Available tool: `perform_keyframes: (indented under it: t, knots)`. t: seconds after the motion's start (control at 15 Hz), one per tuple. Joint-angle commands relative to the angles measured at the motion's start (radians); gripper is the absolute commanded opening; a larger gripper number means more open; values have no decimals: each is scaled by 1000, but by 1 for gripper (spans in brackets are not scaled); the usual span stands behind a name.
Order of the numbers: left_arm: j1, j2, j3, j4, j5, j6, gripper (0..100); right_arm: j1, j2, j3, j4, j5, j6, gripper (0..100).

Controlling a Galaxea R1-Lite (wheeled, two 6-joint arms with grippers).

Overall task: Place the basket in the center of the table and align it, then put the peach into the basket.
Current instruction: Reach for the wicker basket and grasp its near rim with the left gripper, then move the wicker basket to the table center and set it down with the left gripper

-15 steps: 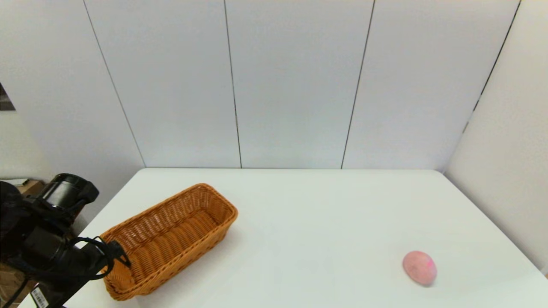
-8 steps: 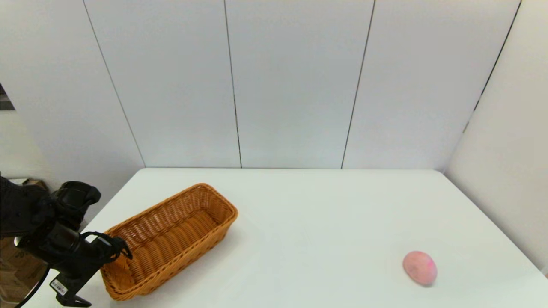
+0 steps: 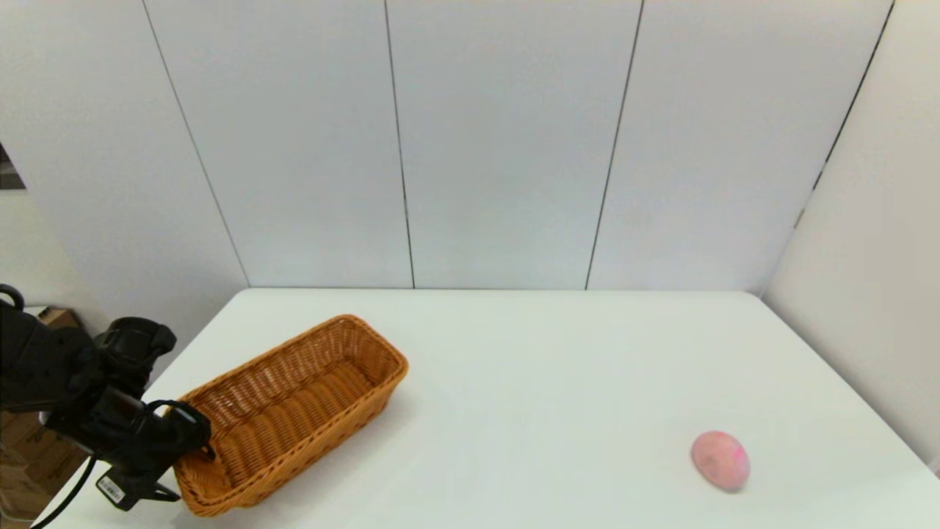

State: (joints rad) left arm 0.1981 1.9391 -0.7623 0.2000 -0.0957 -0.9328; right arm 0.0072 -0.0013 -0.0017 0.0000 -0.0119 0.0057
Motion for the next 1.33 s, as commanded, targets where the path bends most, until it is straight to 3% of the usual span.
perform_keyframes:
  t: [0.07, 0.33, 0.53, 0.93, 1.2, 1.33]
  knots:
    - [0, -2, -3, -16, -2, -6, 0, 0, 1, 0, 0, 0, 0, 100]
    - [-3, -71, -20, -42, -53, 14, 0, 0, 1, 0, 0, -2, 2, 100]
    - [-46, -229, -35, -40, -154, 65, 0, 0, 1, 0, 0, -2, 2, 100]
    - [-338, -385, -80, -63, -211, 69, 0, 0, 1, 0, 0, -2, 2, 100]
    - [-528, -275, -153, -80, -222, 78, 0, 0, 1, 0, 0, -2, 2, 100]
    - [-582, -177, -172, -80, -223, 154, 0, 0, 1, 0, 0, -2, 2, 100]
